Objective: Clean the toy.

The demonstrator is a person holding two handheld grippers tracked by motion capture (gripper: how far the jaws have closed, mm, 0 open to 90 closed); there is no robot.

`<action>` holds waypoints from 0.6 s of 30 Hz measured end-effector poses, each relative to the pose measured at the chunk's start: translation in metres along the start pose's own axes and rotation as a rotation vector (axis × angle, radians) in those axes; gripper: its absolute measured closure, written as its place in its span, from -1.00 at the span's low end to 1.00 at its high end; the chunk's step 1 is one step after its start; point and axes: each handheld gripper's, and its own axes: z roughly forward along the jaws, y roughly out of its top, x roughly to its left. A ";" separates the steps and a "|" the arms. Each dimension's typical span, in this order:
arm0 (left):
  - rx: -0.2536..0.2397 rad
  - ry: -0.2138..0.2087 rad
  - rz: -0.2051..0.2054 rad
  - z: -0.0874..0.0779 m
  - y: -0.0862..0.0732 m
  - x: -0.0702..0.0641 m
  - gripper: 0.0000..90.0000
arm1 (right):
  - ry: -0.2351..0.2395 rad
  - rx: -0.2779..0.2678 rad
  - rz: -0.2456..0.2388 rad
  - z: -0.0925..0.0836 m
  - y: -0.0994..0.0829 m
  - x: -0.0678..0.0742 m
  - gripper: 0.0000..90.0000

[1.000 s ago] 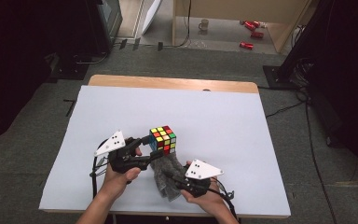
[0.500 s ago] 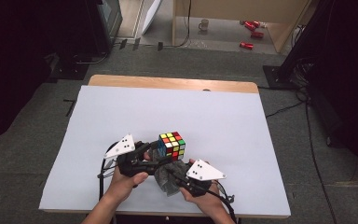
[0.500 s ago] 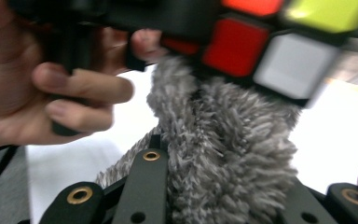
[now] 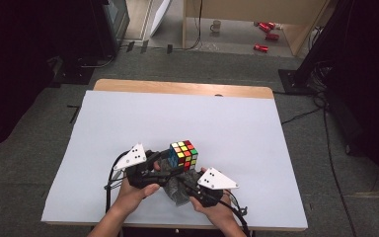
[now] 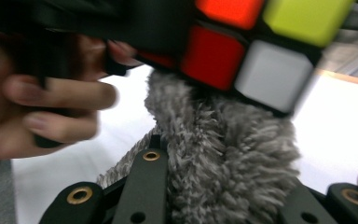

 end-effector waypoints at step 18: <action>-0.022 -0.043 -0.050 0.002 0.000 -0.001 -0.22 | -0.036 -0.014 0.030 -0.003 0.000 -0.008 0.73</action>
